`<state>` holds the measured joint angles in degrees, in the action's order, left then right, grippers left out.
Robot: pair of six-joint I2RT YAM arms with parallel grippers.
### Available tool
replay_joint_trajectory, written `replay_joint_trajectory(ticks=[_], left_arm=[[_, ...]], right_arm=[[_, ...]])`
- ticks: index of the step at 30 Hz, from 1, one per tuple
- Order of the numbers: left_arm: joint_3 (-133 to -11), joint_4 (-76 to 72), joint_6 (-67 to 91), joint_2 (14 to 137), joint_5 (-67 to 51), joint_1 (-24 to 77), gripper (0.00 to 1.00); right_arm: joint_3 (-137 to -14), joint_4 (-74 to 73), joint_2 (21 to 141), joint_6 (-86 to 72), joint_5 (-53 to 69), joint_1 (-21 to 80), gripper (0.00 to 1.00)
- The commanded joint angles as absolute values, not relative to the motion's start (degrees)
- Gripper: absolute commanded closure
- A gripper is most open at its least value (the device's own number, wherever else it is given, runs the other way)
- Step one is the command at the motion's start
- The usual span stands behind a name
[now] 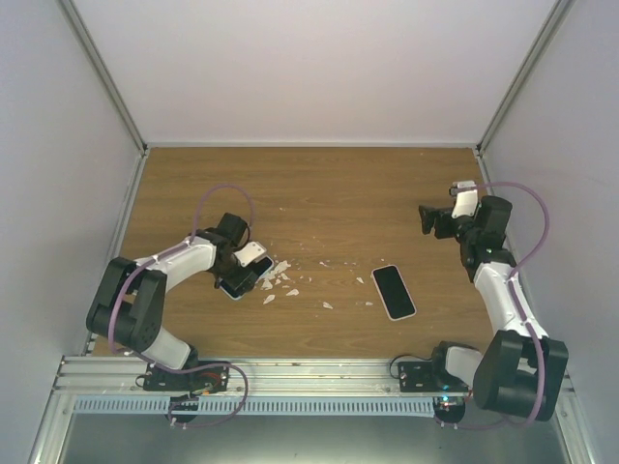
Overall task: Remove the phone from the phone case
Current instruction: Pick up the phone at the center of the board.
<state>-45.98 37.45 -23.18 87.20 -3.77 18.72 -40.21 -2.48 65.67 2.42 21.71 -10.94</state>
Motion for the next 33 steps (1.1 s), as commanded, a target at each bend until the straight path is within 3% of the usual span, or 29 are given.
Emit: replay_joint_trajectory(ticks=[1,18,33], left_arm=[[-48.6,33.7,-21.0,87.5,-4.1,20.9,0.31],[-70.1,36.5,-16.0,85.5,-6.3,23.5,0.35],[-86.6,38.1,-12.5,85.3,-7.3,26.2,0.39]], right_arm=[[-39.9,-0.2,64.9,-1.0,26.6,-11.0,0.0],[-59.7,-11.4,73.5,-14.3,35.6,-9.0,0.0],[-67.4,-3.7,78.2,-25.1,38.0,4.9,0.0]])
